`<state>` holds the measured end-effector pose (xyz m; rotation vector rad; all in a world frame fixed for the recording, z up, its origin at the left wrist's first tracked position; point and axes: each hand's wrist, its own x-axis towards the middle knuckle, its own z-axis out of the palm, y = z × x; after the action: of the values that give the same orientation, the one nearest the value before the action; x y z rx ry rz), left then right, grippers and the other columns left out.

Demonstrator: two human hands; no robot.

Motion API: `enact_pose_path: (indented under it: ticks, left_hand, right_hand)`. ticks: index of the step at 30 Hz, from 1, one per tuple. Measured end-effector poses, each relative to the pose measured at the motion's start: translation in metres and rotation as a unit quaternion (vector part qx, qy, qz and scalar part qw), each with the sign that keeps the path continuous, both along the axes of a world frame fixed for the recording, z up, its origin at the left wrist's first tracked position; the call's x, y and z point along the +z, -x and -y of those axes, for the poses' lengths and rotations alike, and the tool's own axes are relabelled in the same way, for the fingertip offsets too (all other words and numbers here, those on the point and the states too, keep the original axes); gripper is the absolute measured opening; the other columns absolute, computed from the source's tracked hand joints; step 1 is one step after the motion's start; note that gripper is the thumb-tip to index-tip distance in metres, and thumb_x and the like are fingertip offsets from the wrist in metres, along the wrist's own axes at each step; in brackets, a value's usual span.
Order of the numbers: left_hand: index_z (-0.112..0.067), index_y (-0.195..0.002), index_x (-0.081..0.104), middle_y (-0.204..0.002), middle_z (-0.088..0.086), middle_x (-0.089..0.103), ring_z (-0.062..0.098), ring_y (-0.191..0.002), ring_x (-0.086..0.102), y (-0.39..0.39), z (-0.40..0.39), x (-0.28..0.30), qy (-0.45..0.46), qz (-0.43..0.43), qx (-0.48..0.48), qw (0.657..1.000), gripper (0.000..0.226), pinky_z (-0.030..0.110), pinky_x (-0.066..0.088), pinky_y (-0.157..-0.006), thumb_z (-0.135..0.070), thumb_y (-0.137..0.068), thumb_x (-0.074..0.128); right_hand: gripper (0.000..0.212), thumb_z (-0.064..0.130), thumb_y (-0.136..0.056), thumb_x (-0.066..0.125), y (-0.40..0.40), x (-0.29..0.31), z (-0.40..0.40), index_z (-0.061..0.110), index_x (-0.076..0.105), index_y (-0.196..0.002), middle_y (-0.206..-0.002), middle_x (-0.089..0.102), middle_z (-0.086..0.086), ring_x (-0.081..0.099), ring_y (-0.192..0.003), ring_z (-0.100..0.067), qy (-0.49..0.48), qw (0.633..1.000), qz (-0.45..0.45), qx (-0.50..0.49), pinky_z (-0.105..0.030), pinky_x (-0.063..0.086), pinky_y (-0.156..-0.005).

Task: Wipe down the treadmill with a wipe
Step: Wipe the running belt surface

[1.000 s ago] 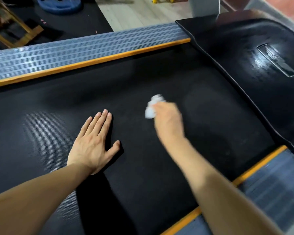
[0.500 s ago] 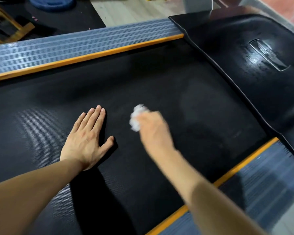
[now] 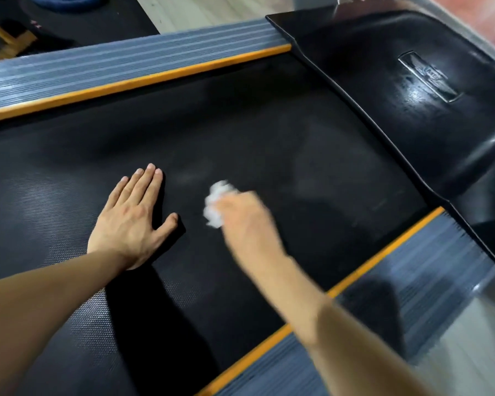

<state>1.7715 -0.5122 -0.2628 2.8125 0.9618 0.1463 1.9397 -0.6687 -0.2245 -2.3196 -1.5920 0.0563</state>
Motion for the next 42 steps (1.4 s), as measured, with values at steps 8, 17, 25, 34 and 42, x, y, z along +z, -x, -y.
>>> enact_pose_path:
  ticks: [8, 17, 25, 34, 42]
  left_hand:
    - [-0.017, -0.165, 0.007, -0.172, -0.001, 0.002, 0.011, -0.158, -0.003, 0.000, 0.000, 0.001, -0.002, -0.002, 0.002, 1.000, 0.089, 0.037, 0.000, -0.129, -0.067, -0.093, 0.021]
    - [-0.015, -0.164, 0.010, -0.172, 0.001, 0.005, 0.014, -0.158, 0.001, 0.000, 0.001, 0.003, -0.001, -0.004, -0.001, 1.000, 0.091, 0.037, 0.001, -0.129, -0.068, -0.091, 0.021]
    - [-0.014, -0.164, 0.012, -0.172, 0.003, 0.009, 0.017, -0.159, 0.004, 0.000, 0.000, 0.002, -0.003, 0.001, -0.004, 1.000, 0.092, 0.037, 0.002, -0.129, -0.069, -0.090, 0.024]
    - [-0.015, -0.164, 0.012, -0.172, 0.004, 0.010, 0.018, -0.158, 0.006, 0.000, 0.001, 0.004, -0.001, -0.002, 0.000, 1.000, 0.095, 0.035, 0.001, -0.129, -0.072, -0.089, 0.022]
    - [-0.012, -0.163, 0.016, -0.171, 0.006, 0.013, 0.021, -0.158, 0.008, 0.001, 0.002, 0.002, -0.012, 0.014, 0.002, 1.000, 0.095, 0.039, 0.005, -0.129, -0.071, -0.088, 0.024]
  right_hand:
    - [0.022, 0.020, -0.081, 0.057, -0.113, 0.016, 0.055, 0.005, 0.068, -0.091, -0.093, 0.070, 0.000, 0.065, -0.087, -0.020, -0.016, 0.962, -0.072, -0.264, -0.041, 0.049, -0.076]
    - [0.029, 0.013, -0.092, 0.048, 0.050, -0.010, 0.051, 0.018, 0.071, -0.110, -0.113, 0.067, 0.002, 0.059, -0.098, -0.017, -0.023, 0.994, -0.082, 0.075, -0.027, 0.050, -0.088]
    - [0.020, 0.022, -0.094, 0.051, -0.106, 0.014, 0.089, 0.012, 0.068, -0.095, -0.087, 0.064, -0.007, 0.060, -0.083, -0.027, 0.047, 0.957, 0.050, -0.280, -0.023, 0.028, -0.060]
    - [0.025, 0.028, -0.078, 0.030, -0.019, 0.006, 0.092, 0.021, 0.054, -0.082, -0.100, 0.066, -0.002, 0.061, -0.082, -0.025, 0.095, 0.995, -0.003, 0.000, -0.026, 0.031, -0.066]
    - [0.024, 0.020, -0.074, 0.044, -0.029, 0.007, 0.114, 0.013, 0.066, -0.081, -0.083, 0.063, -0.005, 0.061, -0.083, -0.032, 0.057, 0.965, 0.003, -0.255, -0.029, 0.031, -0.056]
